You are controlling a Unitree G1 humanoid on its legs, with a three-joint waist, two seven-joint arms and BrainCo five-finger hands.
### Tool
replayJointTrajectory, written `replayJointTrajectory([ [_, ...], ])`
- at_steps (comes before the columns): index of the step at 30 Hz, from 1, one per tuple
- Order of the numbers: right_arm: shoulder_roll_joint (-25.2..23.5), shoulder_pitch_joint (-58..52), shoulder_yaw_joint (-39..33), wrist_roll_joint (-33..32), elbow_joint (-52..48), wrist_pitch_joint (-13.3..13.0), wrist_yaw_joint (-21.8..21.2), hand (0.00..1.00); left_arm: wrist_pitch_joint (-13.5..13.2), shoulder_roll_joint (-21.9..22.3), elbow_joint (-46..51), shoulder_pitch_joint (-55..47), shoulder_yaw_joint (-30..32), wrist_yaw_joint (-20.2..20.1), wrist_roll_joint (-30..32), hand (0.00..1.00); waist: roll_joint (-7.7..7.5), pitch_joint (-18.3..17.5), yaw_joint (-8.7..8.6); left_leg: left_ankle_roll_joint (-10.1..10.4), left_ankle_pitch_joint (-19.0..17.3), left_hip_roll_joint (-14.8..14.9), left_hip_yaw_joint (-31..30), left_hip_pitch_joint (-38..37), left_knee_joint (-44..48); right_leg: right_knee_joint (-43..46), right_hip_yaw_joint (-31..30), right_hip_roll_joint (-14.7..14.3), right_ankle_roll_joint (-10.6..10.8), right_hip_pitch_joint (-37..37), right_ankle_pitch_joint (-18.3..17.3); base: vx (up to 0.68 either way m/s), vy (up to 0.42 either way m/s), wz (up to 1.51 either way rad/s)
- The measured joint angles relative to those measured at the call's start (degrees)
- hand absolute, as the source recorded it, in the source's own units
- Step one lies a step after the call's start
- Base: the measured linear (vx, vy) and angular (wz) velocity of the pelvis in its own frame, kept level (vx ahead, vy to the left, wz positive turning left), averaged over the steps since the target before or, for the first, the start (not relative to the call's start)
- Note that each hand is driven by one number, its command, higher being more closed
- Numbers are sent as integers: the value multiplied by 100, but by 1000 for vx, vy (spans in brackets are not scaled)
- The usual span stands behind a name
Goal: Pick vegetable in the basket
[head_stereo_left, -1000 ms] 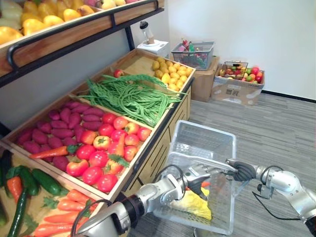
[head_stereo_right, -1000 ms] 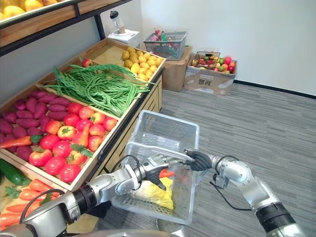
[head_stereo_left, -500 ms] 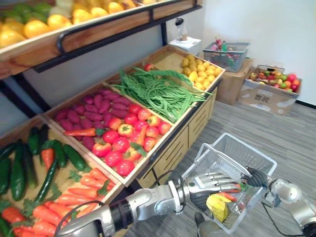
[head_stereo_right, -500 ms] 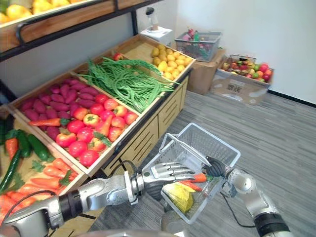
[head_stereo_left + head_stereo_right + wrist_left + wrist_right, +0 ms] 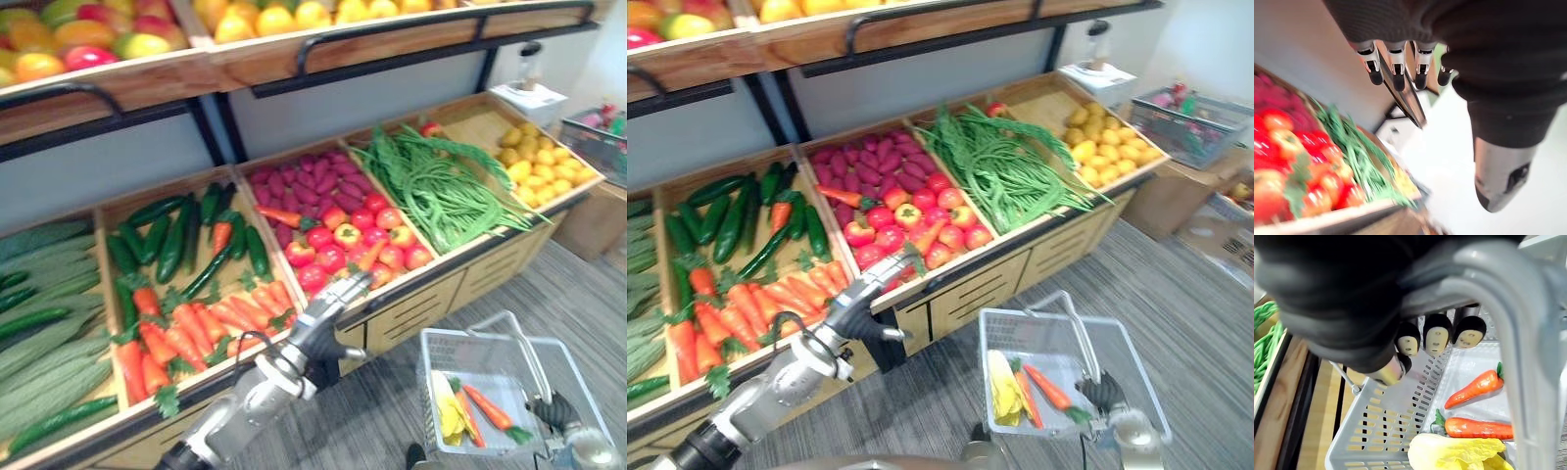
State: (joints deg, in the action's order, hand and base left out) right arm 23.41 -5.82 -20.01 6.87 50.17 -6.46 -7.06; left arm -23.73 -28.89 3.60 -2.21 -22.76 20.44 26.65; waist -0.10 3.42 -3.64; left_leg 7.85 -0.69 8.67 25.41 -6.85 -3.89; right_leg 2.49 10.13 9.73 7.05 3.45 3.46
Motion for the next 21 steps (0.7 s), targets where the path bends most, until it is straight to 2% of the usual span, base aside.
replayJointTrajectory([
  [5,-300,66,-725,-353,747,289,590,100,12,563,-425,-521,1274,536,-493,0,4,-24,244,-79,76,-65,-487,111,8,-74,354,68,-36,-182,-32,7,-4,44],
  [6,-340,68,-774,-359,796,317,648,100,26,642,-499,-567,1428,615,-590,0,-17,-42,246,-85,84,-77,-572,178,10,-74,400,78,-25,-182,-45,-31,-12,42],
  [10,-728,-20,-952,-577,988,410,986,100,106,1193,-936,-848,2643,1291,-1088,0,-32,-108,267,-120,179,-111,-961,257,-2,-79,721,126,-81,-296,-125,-3,-12,41],
  [12,-882,-42,-969,-627,1003,481,1084,100,93,1350,-1163,-954,3006,1574,-1231,0,-36,-110,270,-126,189,-117,-1059,255,-2,-84,810,138,-94,-380,-149,-24,-4,26],
  [14,-1109,-96,-999,-753,1061,500,1196,100,47,1668,-1565,-1061,3482,2057,-1306,0,-50,-128,377,-141,202,-131,-1155,250,-5,-84,860,151,-94,-417,-161,-24,5,21],
  [16,-1259,-154,-993,-754,1069,504,1253,100,-38,1890,-1921,-1176,3725,2389,-1326,0,-55,-129,412,-149,208,-139,-1213,225,-9,-114,913,158,-91,-504,-163,-16,4,14],
  [18,-1379,-187,-875,-753,1064,506,1312,100,-86,2120,-2427,-1292,3975,2688,-1608,0,-68,-130,457,-127,190,-142,-1217,157,-32,-149,930,159,-55,-601,-193,-25,2,7],
  [21,-1582,-333,-821,-749,931,511,1356,100,-86,2424,-3068,-1330,4284,2921,-2019,0,-98,-231,533,-137,200,-143,-1248,128,-124,-152,975,161,-16,-618,-219,-24,-1,5],
])
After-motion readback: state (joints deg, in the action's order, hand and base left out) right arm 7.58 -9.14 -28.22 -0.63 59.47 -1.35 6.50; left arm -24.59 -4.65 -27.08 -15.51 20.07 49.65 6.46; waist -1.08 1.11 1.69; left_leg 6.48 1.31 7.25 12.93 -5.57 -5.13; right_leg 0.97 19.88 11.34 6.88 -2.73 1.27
